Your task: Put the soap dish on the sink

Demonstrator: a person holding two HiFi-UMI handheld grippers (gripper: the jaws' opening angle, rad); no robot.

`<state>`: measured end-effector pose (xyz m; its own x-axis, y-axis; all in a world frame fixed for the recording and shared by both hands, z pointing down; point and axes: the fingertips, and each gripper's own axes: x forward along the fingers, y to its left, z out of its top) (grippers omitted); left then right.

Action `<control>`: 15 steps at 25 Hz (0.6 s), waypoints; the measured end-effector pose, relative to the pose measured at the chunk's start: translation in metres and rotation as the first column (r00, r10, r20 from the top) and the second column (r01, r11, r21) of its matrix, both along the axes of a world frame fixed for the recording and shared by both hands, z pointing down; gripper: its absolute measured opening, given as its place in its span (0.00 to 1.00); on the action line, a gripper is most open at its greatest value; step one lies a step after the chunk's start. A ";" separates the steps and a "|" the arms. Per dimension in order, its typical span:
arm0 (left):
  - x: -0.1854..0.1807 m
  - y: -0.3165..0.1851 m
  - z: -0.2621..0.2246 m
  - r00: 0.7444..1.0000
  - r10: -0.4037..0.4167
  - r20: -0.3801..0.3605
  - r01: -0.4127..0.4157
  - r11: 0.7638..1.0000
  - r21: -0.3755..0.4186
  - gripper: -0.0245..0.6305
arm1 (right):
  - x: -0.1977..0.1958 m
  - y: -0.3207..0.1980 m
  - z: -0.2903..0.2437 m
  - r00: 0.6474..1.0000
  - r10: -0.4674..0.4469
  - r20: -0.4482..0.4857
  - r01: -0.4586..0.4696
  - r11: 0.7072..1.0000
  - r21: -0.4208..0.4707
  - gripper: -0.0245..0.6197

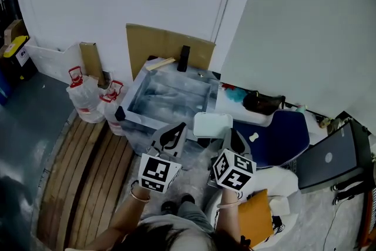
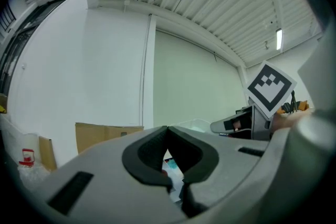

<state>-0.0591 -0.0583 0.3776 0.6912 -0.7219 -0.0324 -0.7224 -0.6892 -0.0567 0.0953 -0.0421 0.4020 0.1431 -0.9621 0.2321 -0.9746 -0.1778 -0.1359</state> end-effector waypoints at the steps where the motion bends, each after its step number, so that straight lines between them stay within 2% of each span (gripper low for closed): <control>1: 0.001 -0.003 0.001 1.000 0.006 -0.004 -0.006 1.000 -0.001 0.05 | 0.001 -0.002 0.001 1.000 0.004 0.000 -0.004 1.000 -0.002 0.09; 15: 0.030 -0.041 0.012 0.999 0.041 0.003 -0.041 0.999 -0.027 0.05 | 0.024 -0.040 0.014 0.999 0.029 0.014 -0.029 0.999 -0.015 0.09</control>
